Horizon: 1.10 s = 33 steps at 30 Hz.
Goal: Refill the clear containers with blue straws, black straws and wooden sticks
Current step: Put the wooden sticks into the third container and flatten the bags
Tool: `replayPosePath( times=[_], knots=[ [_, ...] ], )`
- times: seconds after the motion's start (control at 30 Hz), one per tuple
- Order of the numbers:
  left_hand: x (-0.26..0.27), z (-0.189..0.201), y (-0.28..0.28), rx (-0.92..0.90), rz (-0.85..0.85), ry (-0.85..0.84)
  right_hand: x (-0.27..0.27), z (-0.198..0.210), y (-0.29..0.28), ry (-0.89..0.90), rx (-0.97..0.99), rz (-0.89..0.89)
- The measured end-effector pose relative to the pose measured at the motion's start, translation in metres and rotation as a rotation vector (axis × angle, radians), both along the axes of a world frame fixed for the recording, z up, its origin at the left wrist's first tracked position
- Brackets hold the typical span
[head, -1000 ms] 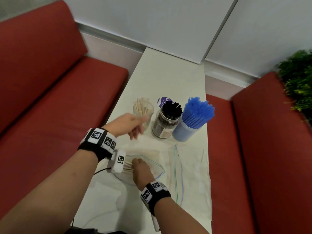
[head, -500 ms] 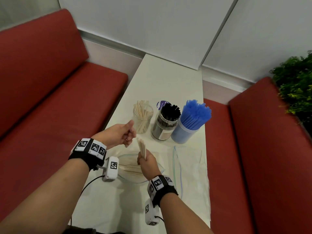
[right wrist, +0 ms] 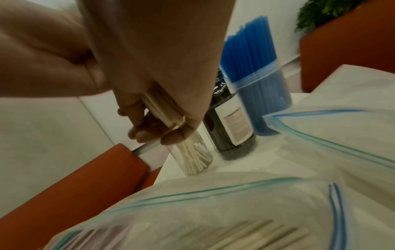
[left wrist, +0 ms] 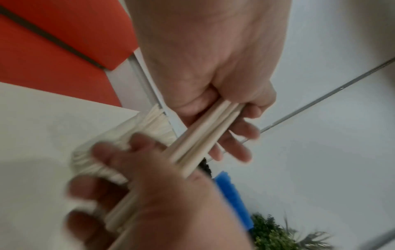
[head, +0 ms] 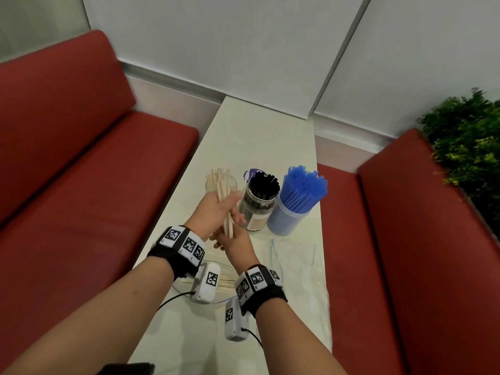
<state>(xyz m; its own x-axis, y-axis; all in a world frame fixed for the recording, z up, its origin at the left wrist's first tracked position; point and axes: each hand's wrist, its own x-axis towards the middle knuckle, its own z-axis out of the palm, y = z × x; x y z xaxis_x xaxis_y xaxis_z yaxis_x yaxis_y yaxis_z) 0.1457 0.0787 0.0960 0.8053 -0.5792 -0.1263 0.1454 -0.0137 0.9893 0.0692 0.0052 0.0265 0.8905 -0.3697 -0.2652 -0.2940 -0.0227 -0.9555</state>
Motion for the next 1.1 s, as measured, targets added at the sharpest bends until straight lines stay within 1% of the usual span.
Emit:
replayPosePath(
  times=[0.1, 0.2, 0.27, 0.33, 0.4, 0.5, 0.57, 0.63, 0.73, 0.8, 0.83, 0.93, 0.97, 1.03, 1.1],
  knots=[
    [0.003, 0.017, -0.010, -0.124, 0.005, -0.075, -0.007, -0.006, -0.005, 0.068, 0.179, -0.104],
    [0.001, 0.025, -0.015, -0.102, -0.085, -0.129, -0.004, -0.003, -0.013, 0.051, 0.311, -0.183],
    [-0.003, 0.022, -0.017, -0.042, -0.118, -0.152, 0.003, 0.003, -0.017, 0.004, 0.360, -0.168],
    [-0.005, 0.019, -0.018, 0.005, -0.075, -0.156, 0.007, 0.008, -0.018, -0.037, 0.432, -0.138],
    [-0.001, 0.019, -0.017, 0.000, -0.021, -0.141, 0.004, 0.009, -0.017, -0.075, 0.577, -0.106],
    [0.005, 0.021, -0.015, -0.036, 0.019, -0.123, 0.000, 0.005, -0.019, -0.095, 0.819, -0.112],
    [0.004, 0.018, -0.017, -0.031, 0.025, -0.114, 0.001, 0.006, -0.021, -0.149, 0.899, -0.093],
    [0.003, 0.013, -0.019, -0.017, 0.028, -0.109, 0.003, 0.009, -0.019, -0.164, 0.867, -0.046],
    [0.002, 0.006, -0.021, -0.010, 0.029, -0.110, 0.005, 0.010, -0.018, -0.160, 0.803, -0.043],
    [0.003, 0.003, -0.022, 0.001, 0.011, -0.116, 0.006, 0.008, -0.018, -0.140, 0.701, -0.024],
    [0.004, 0.002, -0.022, 0.027, -0.003, -0.128, 0.006, 0.007, -0.018, -0.110, 0.614, 0.000],
    [0.013, 0.003, -0.018, 0.208, -0.066, -0.203, 0.005, 0.001, -0.021, -0.007, 0.318, 0.055],
    [0.017, 0.006, -0.015, 0.278, -0.100, -0.211, 0.005, -0.002, -0.023, 0.023, 0.252, 0.069],
    [0.028, 0.011, -0.007, 0.393, -0.201, -0.177, 0.004, -0.007, -0.029, 0.049, 0.175, 0.101],
    [0.038, 0.017, -0.001, 0.502, -0.312, -0.105, 0.004, -0.012, -0.030, 0.065, 0.112, 0.131]
  ],
)
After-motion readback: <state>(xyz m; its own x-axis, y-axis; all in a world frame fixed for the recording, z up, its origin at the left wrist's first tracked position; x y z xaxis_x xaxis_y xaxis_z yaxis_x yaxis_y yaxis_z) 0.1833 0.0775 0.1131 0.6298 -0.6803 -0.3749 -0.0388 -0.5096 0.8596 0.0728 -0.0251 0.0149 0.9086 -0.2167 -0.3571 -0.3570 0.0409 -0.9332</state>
